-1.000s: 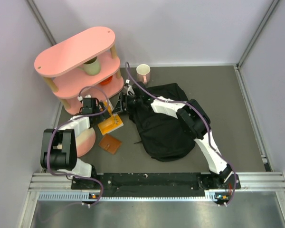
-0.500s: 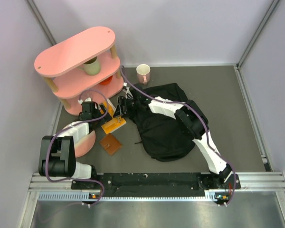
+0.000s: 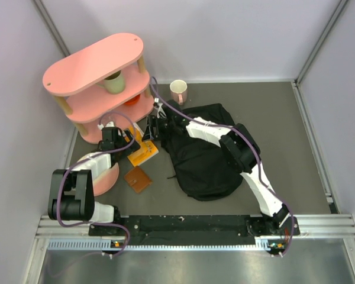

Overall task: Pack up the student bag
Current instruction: Pick up the book from the center of the board, then place the book in the student bag.

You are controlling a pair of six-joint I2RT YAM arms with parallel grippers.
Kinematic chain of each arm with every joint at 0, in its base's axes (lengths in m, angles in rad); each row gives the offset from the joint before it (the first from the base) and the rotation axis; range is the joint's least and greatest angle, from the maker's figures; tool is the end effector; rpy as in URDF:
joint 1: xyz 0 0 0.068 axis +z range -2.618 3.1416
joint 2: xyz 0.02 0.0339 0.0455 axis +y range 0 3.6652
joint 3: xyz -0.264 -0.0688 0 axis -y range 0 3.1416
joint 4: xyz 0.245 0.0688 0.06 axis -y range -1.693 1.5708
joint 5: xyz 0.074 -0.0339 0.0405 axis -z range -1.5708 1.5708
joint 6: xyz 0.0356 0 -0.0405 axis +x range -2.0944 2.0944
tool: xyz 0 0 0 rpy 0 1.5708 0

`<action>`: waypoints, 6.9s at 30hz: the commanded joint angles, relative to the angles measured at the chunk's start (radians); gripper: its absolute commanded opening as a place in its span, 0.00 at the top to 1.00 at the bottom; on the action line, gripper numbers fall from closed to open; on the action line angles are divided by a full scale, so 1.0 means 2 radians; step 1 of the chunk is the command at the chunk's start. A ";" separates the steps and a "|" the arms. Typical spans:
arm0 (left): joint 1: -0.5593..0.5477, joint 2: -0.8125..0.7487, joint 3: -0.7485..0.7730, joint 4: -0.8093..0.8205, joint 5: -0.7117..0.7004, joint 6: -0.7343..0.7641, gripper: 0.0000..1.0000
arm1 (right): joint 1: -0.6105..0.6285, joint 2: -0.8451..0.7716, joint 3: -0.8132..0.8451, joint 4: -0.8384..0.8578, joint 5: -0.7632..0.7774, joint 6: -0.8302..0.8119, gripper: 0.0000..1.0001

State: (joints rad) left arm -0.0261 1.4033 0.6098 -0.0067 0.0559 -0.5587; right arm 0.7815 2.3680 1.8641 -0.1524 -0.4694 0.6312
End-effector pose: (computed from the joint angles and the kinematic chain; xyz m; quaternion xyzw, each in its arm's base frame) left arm 0.2667 -0.0090 0.1627 -0.2336 0.8964 -0.1331 0.3523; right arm 0.3693 0.3891 0.1677 -0.1679 0.8625 0.4374 0.1912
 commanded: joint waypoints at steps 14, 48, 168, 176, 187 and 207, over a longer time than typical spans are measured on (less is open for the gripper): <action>-0.001 0.001 -0.023 0.045 0.069 -0.012 0.12 | -0.004 0.049 0.041 -0.035 -0.039 -0.024 0.36; -0.001 -0.257 0.004 -0.072 0.025 0.015 0.08 | -0.042 -0.114 -0.130 0.276 -0.135 0.187 1.00; -0.403 -0.087 0.210 -0.101 -0.044 0.151 0.01 | -0.040 -1.009 -0.598 -0.119 0.594 0.075 1.00; -0.564 -0.010 0.227 -0.115 -0.084 0.247 0.01 | -0.040 -1.051 -0.548 -0.208 0.675 0.034 1.00; -0.624 0.058 0.245 -0.142 -0.043 0.289 0.02 | -0.039 -1.118 -0.560 -0.270 0.685 0.078 1.00; -0.639 0.085 0.258 -0.077 -0.209 0.256 1.00 | -0.039 -1.112 -0.565 -0.310 0.644 0.114 1.00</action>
State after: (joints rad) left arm -1.3029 1.6966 1.1172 -0.2691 -0.2100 -0.0338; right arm 0.7040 0.1658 0.7204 -0.7773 0.8360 0.8261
